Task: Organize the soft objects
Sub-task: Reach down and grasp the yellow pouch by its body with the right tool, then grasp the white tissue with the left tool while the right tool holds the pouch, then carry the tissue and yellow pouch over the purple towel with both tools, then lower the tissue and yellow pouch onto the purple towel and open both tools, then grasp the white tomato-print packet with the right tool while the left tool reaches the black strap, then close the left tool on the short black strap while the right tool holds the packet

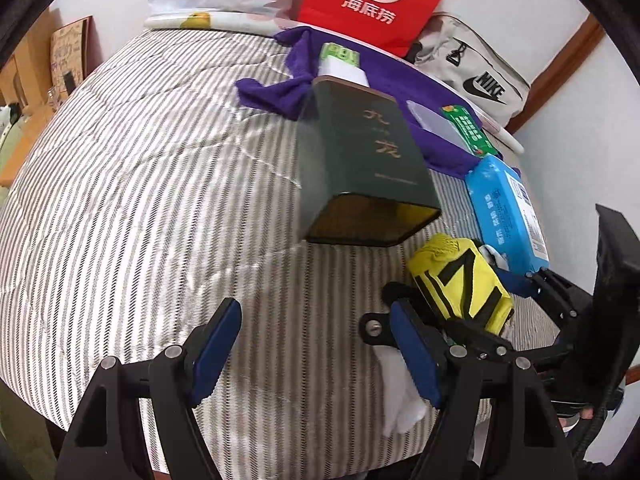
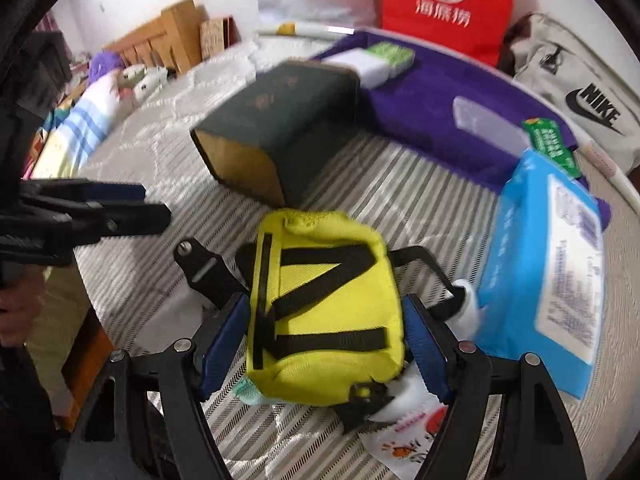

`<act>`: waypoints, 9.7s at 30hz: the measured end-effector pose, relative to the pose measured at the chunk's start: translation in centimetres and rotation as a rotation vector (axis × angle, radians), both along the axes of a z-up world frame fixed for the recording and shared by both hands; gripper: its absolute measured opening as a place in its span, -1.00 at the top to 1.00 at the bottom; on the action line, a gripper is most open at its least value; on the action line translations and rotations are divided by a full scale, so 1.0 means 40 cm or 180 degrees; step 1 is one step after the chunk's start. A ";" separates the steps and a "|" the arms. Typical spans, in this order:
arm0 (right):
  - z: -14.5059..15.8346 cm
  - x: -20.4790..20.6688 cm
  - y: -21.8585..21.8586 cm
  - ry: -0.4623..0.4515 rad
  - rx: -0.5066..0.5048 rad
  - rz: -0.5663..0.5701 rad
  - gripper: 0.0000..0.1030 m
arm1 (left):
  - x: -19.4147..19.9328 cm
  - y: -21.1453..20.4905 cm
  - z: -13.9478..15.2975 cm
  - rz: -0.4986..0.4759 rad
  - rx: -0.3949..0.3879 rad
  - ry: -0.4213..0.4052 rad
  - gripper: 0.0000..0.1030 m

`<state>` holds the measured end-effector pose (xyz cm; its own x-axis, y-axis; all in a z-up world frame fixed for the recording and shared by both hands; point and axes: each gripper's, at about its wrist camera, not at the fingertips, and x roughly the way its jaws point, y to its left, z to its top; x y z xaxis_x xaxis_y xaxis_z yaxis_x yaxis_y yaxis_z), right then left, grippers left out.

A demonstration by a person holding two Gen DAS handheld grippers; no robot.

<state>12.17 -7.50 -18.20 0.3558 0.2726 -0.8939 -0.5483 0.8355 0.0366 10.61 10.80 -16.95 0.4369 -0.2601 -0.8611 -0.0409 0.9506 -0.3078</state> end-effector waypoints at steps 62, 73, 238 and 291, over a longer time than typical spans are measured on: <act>-0.026 -0.156 -0.400 -0.0077 0.0713 -0.1125 -0.37 | -0.096 -0.139 0.041 -0.0185 0.0972 -0.0659 0.66; -0.035 -0.153 -0.399 -0.0049 0.0736 -0.1100 -0.37 | -0.058 -0.112 -0.049 -0.0143 0.0544 -0.0269 0.66; 0.144 -0.073 -0.278 -0.0430 0.0515 -0.0763 -0.53 | 0.091 -0.007 0.128 0.0147 0.0185 -0.0176 -0.35; -0.048 -0.167 -0.339 -0.0233 0.0568 -0.0942 0.04 | -0.021 -0.063 -0.065 0.0169 0.1053 0.0150 -0.58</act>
<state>5.48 -21.07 -20.11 0.5041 0.2979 -0.8107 -0.2901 0.9425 0.1660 9.76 8.27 -19.56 0.4002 0.0589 -0.9145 -0.0998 0.9948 0.0204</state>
